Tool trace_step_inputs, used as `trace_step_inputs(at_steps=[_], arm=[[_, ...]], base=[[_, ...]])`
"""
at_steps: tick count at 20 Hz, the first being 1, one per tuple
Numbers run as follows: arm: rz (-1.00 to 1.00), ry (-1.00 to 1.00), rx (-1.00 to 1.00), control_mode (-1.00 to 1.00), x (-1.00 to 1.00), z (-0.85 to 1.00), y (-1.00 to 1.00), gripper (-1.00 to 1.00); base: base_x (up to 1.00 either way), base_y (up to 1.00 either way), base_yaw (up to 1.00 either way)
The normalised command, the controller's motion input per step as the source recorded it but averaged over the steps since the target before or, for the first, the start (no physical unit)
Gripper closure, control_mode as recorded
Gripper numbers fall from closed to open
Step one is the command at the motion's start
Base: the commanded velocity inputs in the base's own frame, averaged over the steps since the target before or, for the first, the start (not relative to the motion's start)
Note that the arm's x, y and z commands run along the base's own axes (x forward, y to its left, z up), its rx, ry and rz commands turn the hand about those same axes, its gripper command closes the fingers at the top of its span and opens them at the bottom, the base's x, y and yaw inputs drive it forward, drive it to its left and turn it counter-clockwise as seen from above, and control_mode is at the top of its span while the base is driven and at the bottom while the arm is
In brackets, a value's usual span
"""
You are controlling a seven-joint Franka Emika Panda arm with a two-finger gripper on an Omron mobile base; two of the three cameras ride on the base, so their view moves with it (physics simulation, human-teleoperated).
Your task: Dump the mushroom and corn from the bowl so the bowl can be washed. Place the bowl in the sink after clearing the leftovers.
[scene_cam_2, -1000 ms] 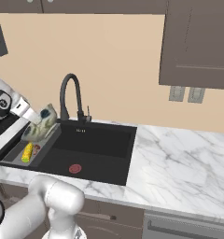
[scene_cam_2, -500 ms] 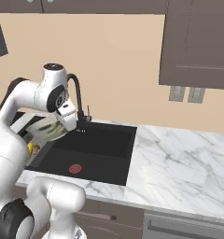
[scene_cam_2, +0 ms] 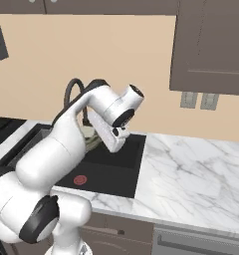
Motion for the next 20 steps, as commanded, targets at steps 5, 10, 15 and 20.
trace_step_inputs(at_steps=[5, 10, 15, 20], arm=[[0.04, -0.04, 0.09, -1.00, 0.17, -0.50, -0.43, 1.00], [0.01, -0.26, -0.02, -1.00, 0.04, -0.91, 0.02, 1.00], [0.00, -0.17, 0.00, -1.00, 0.48, -0.47, 0.17, 1.00], [0.00, -0.04, -0.03, -1.00, 0.55, -0.13, 0.31, 1.00]], base=[[0.00, 0.00, 0.00], [0.00, 0.00, 0.00], [0.00, 0.00, 0.00], [0.00, 0.00, 0.00]])
